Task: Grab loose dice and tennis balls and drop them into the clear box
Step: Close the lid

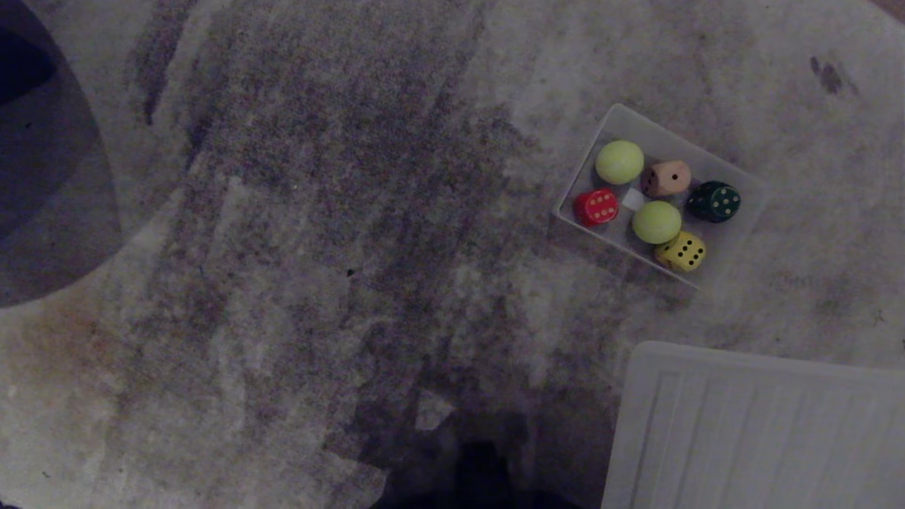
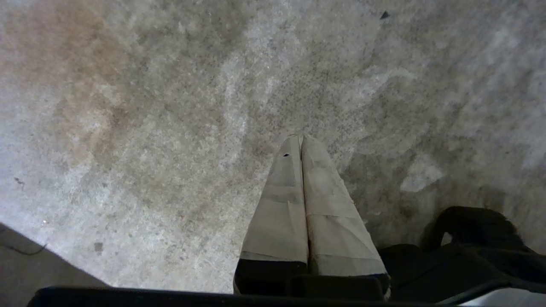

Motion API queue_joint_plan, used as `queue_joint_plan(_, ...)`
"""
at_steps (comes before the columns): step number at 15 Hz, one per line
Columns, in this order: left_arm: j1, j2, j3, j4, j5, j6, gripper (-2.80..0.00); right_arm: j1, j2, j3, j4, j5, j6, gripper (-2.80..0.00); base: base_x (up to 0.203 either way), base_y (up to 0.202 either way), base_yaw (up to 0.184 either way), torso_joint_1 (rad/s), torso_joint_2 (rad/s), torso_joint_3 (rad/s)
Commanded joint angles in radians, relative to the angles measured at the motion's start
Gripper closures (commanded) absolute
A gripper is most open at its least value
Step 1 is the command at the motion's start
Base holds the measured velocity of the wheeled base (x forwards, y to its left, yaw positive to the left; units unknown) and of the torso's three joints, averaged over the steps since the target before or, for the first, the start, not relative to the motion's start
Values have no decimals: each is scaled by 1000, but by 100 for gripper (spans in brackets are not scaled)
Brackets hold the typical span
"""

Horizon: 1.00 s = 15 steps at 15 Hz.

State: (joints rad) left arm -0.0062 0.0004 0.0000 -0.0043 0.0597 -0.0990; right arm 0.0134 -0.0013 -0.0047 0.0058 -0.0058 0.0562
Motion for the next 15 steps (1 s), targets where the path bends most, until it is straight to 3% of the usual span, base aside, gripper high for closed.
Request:
queue_joint_plan(1,0,1,2,0,0,2,0,-1,1,0,0,0,1,0,0,0,0,2,7,-177)
queue_joint_plan(10,0,1,2,0,0,2,0,0,1,0,1,0,2,0,0,0,0,3,3,-193)
queue_joint_plan(15,0,1,2,1,0,-1,0,0,1,0,0,0,1,0,0,0,0,3,2,-28)
